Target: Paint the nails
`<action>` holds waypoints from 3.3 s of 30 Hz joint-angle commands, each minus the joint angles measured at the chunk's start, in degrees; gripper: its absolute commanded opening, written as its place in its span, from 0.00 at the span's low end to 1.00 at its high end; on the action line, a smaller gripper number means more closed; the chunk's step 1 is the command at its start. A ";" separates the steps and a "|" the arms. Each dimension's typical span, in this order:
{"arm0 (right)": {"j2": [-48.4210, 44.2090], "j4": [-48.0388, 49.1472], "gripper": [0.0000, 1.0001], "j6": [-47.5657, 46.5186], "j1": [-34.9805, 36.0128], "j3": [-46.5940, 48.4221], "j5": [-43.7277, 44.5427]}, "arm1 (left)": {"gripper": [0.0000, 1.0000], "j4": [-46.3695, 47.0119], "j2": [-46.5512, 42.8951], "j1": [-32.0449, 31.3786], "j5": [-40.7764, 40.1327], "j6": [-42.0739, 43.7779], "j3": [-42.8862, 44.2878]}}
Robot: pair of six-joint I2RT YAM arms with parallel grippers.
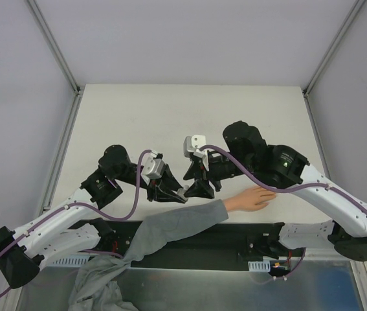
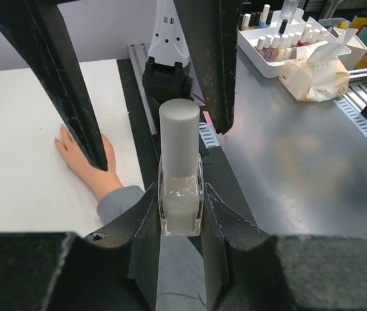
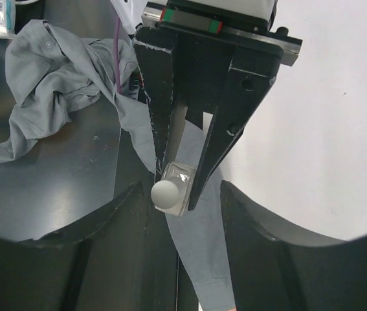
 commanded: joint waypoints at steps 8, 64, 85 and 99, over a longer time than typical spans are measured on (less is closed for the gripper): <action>1.05 2.00 0.00 3.75 -0.15 -0.37 -3.64 | 0.00 0.77 -2.14 0.33 -12.25 0.21 2.33; 7.62 -4.22 0.00 38.23 24.08 3.20 101.36 | 0.00 -8.55 -3.46 1.30 -45.31 0.91 10.94; -8.09 6.30 0.76 3.61 1.44 -5.30 7.87 | 0.00 -10.58 -3.03 1.47 -5.01 1.53 8.30; -1.59 11.40 0.61 3.86 -3.84 -0.29 -13.37 | 0.00 -10.40 0.32 1.47 4.86 -2.16 11.12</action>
